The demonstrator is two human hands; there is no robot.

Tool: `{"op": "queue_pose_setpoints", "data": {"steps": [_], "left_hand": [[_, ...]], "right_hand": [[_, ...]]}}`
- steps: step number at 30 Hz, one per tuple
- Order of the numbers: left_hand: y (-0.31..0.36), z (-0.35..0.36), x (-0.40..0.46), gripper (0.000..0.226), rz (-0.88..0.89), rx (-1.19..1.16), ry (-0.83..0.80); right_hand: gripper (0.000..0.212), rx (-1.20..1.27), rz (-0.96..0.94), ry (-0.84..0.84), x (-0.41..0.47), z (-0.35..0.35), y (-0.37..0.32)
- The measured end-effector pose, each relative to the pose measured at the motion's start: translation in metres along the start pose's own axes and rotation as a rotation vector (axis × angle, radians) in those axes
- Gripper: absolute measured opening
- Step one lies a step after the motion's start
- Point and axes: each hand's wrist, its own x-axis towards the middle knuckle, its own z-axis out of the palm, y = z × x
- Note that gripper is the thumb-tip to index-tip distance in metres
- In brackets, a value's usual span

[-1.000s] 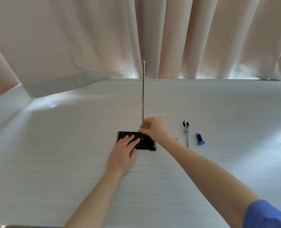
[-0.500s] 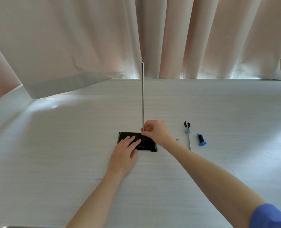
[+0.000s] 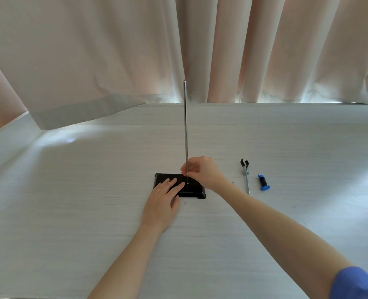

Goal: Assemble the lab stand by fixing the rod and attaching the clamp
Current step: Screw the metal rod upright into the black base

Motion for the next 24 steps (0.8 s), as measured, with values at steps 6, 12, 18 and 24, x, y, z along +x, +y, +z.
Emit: {"op": "queue_pose_setpoints", "data": {"steps": [6,12,18,24], "left_hand": [[0.000,0.001,0.001,0.041,-0.004,-0.003,-0.007],[0.000,0.000,0.000,0.041,-0.007,-0.008,-0.002],[-0.001,0.000,0.001,0.041,-0.007,-0.004,-0.007],[0.000,0.000,0.000,0.040,-0.005,0.000,-0.002]], "right_hand": [[0.012,-0.111,0.022,0.110,0.003,0.003,0.002],[0.007,-0.069,-0.003,0.070,-0.001,0.010,0.003],[0.016,0.000,0.021,0.008,-0.003,0.003,0.001],[0.008,-0.174,0.051,0.091,0.002,0.004,-0.001]]}}
